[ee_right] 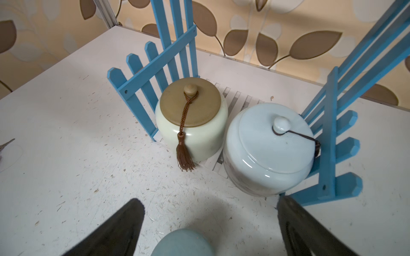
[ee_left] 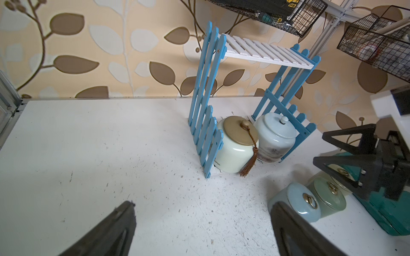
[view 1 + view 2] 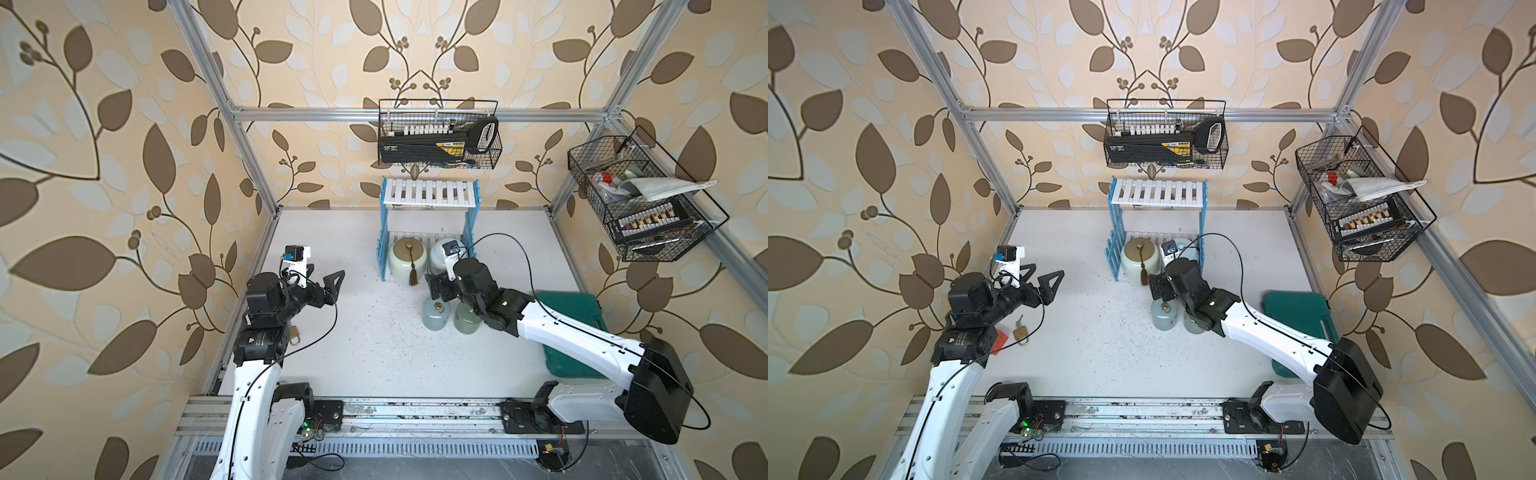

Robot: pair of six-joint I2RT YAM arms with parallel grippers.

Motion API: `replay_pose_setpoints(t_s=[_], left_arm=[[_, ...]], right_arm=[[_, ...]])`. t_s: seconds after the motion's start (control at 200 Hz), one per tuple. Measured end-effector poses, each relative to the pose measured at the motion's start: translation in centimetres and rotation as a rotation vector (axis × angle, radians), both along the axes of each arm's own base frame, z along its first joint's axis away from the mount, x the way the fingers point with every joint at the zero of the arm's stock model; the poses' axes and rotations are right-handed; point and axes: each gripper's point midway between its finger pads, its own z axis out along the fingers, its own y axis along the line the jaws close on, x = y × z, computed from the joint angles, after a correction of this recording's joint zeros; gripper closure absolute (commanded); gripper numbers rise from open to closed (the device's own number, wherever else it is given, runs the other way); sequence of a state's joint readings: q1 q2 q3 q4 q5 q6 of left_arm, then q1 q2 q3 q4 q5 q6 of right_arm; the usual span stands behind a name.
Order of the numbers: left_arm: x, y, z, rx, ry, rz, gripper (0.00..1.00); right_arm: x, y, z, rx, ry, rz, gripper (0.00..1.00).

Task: Remove the tea canisters from the shelf
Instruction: Pick up the tea canister from the shelf.

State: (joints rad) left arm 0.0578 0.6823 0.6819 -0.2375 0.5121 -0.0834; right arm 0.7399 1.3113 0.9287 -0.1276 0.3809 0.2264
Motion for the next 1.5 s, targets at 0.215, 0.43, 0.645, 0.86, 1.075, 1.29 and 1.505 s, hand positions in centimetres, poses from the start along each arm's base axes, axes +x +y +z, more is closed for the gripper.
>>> replay_pose_setpoints(t_s=[0.215, 0.43, 0.645, 0.86, 1.075, 1.29, 1.505], left_arm=[[-0.3, -0.4, 0.0, -0.004, -0.007, -0.025, 0.01], [-0.6, -1.0, 0.0, -0.006, -0.011, -0.056, 0.01], [-0.7, -1.1, 0.1, -0.004, -0.014, -0.06, 0.01], [-0.8, -1.2, 0.0, -0.004, -0.015, -0.065, 0.01], [-0.8, -1.2, 0.0, -0.005, -0.014, -0.067, 0.01], [-0.7, -1.3, 0.0, -0.005, -0.014, -0.067, 0.01], [-0.7, -1.3, 0.1, -0.005, -0.015, -0.067, 0.01]], right_arm=[[1.6, -1.8, 2.2, 0.037, -0.005, -0.102, 0.07], [3.8, -3.0, 2.3, 0.049, 0.01, -0.192, 0.12], [5.9, -3.9, 0.7, 0.041, 0.062, -0.256, 0.25], [7.9, -4.6, 0.1, 0.049, 0.091, -0.295, 0.31], [9.4, -4.2, -0.9, 0.038, 0.119, -0.295, 0.35], [10.8, -4.4, -1.8, 0.031, 0.138, -0.31, 0.4], [12.0, -4.6, -2.8, 0.024, 0.158, -0.32, 0.43]])
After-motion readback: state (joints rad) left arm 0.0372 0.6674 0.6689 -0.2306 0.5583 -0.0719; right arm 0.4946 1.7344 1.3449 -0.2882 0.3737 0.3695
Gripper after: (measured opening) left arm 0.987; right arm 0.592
